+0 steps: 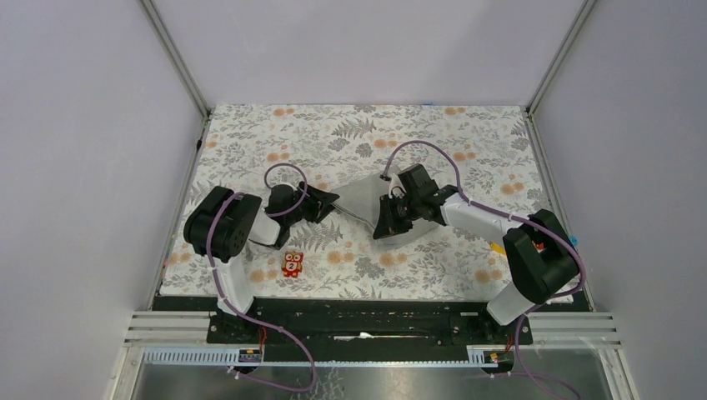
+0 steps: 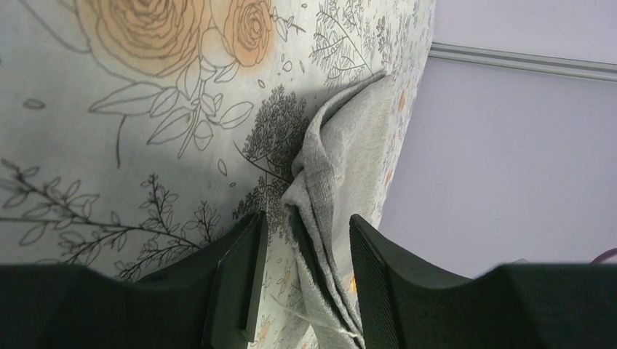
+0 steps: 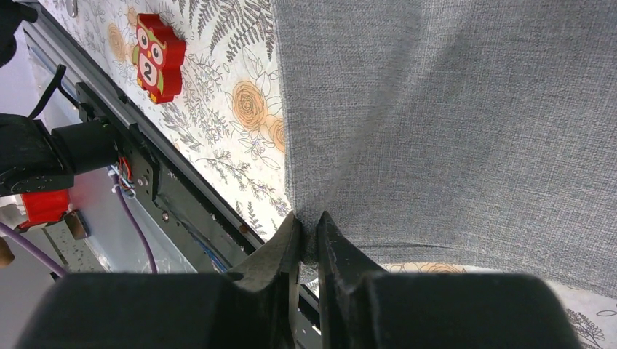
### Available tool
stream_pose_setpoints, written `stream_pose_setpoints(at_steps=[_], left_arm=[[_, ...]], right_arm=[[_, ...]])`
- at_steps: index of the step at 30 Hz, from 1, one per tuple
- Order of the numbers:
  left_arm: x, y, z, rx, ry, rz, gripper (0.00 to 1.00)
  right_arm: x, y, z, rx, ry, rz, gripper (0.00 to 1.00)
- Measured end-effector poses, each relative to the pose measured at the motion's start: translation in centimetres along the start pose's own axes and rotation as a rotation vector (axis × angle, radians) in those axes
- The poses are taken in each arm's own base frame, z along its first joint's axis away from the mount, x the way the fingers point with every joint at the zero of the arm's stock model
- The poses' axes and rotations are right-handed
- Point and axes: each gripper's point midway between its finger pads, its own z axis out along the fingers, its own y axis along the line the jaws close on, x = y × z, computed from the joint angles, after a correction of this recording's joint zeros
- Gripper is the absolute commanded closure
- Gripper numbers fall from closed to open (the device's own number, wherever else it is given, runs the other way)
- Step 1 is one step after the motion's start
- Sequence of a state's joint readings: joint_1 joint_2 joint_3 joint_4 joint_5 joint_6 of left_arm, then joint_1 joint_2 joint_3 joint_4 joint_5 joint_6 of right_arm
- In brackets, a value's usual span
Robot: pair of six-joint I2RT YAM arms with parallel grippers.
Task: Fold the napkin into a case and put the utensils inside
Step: Pick up the lower triangle-folded napkin from the center of the board.
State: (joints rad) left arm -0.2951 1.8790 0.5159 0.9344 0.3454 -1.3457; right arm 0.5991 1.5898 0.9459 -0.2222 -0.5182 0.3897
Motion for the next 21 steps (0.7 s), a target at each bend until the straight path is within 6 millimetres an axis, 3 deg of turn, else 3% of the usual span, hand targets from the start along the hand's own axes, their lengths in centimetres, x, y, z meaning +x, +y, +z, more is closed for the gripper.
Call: stream_pose_setpoints(at_steps=[7, 12, 16, 21], left_arm=[[-0.8, -0.8, 1.1, -0.016, -0.007, 0.036, 0.51], [-1.1, -1.1, 1.5, -0.028, -0.004, 0.052, 0.63], [-1.5, -0.2, 1.6, -0.087, 0.007, 0.077, 0.74], [-2.2, 0.2, 0.3, -0.151, 0.021, 0.129, 0.83]], right_arm=[[0.3, 0.0, -0.1, -0.007, 0.002, -0.001, 1.0], [0.2, 0.3, -0.4, -0.013, -0.008, -0.008, 1.0], [0.2, 0.7, -0.4, -0.039, -0.013, -0.015, 1.0], [1.4, 0.7, 0.3, -0.081, -0.004, 0.003, 1.0]])
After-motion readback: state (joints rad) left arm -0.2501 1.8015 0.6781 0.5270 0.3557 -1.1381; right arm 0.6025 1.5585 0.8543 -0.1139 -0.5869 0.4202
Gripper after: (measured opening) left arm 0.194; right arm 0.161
